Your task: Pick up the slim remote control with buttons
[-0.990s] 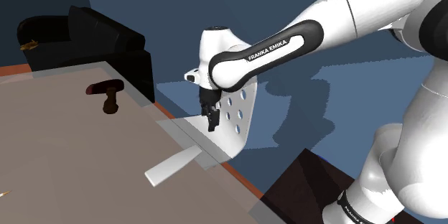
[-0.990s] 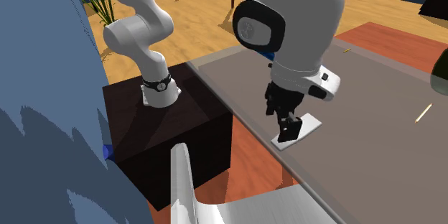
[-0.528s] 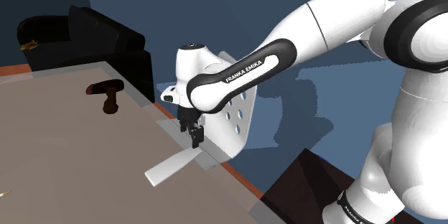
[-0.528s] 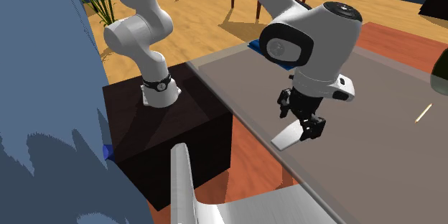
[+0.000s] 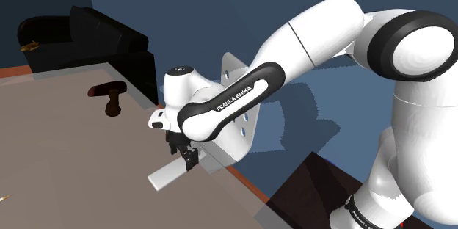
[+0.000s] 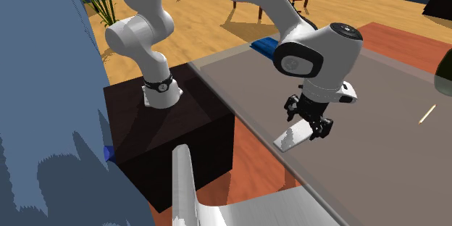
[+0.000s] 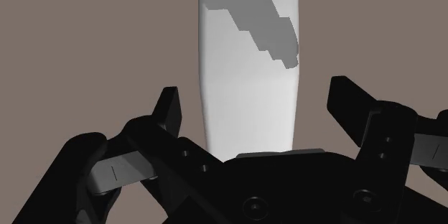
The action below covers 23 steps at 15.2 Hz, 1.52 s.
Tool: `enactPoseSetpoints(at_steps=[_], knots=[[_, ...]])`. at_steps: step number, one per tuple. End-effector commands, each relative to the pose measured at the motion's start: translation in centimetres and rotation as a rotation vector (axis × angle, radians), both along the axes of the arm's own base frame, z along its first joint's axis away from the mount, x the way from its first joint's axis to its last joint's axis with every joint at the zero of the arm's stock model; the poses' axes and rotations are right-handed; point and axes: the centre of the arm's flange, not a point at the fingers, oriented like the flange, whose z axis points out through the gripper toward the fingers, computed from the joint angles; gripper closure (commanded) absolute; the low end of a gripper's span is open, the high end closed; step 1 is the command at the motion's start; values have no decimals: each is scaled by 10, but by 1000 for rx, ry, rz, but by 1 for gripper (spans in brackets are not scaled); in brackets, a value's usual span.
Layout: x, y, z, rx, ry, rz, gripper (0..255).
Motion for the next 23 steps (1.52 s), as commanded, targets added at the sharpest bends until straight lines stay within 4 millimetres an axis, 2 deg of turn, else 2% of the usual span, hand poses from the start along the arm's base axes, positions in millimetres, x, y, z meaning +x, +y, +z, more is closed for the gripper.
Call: enactPoseSetpoints(at_steps=[1,5,6,15,23], knots=[[0,-1,-10,0,0,2,0],[0,-1,-24,0,0,2,0],[0,0,-23,0,0,2,255],[0,-1,-24,0,0,2,255],[0,-1,19,0,0,2,255]])
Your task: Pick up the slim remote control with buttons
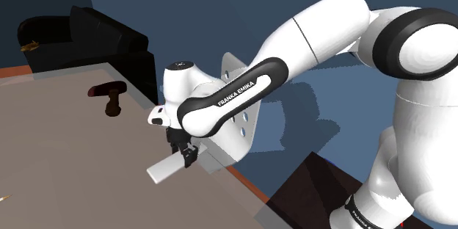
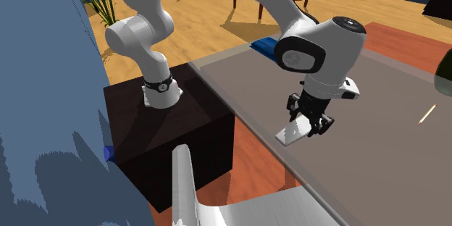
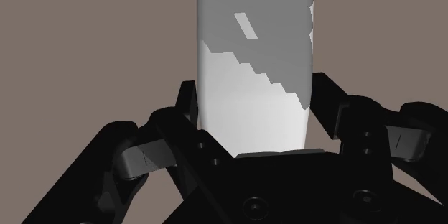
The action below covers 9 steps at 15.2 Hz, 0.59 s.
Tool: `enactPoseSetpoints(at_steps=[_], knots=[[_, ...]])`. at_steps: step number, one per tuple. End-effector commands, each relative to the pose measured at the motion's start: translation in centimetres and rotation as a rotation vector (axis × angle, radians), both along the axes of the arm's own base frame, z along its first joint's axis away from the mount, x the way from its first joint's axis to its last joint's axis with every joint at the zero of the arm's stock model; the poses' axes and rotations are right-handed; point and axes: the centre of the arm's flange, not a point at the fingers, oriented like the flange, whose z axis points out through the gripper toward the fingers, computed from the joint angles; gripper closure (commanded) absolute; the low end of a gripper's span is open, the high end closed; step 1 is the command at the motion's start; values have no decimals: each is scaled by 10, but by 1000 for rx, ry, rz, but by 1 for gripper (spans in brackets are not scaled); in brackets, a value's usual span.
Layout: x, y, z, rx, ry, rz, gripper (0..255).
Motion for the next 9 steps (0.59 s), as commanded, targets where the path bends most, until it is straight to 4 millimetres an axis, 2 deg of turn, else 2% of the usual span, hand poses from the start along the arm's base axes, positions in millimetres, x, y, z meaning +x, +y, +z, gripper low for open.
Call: enactPoseSetpoints(at_steps=[1,7,9], knots=[[0,0,10,0,0,0,255],[0,0,42,0,0,0,255],[0,0,43,0,0,0,255]])
